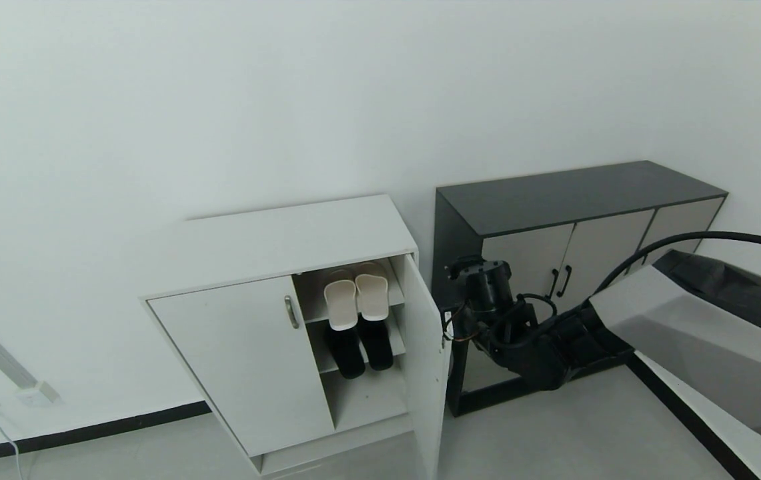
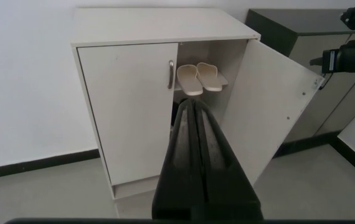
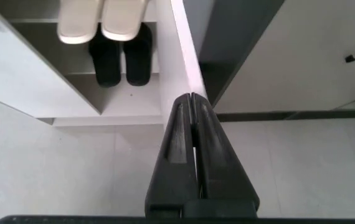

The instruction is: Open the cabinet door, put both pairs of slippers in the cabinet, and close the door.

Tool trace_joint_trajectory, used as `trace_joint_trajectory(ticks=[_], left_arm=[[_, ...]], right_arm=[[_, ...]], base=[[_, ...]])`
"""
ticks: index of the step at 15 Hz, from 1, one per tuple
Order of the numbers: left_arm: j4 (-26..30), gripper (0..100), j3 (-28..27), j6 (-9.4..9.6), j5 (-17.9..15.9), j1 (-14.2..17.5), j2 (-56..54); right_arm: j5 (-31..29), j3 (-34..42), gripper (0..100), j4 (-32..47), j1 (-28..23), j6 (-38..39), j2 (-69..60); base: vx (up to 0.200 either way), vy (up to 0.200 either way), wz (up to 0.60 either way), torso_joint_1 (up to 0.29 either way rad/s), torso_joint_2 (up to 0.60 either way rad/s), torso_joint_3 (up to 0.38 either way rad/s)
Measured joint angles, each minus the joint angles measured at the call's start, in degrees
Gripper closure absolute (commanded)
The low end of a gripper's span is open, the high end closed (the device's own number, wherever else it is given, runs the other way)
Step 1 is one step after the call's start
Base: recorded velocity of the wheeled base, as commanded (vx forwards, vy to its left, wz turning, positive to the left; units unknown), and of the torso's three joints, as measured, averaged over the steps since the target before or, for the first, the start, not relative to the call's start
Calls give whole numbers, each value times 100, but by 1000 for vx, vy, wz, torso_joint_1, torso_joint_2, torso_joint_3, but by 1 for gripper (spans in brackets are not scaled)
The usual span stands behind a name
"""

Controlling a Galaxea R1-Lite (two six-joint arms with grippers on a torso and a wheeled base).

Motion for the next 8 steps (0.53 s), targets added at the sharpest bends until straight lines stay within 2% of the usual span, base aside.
trace_joint_trajectory(ticks=[3, 8], left_arm=[[0, 100, 2, -5, 0, -4, 0], [0, 100, 2, -10, -1, 0, 0]], right_arm=[[41, 9, 100, 5, 77, -9, 167], [317, -157, 100, 2, 483, 22, 289]], base=[[0, 0, 0, 0, 0, 0], [0, 0, 0, 0, 0, 0]])
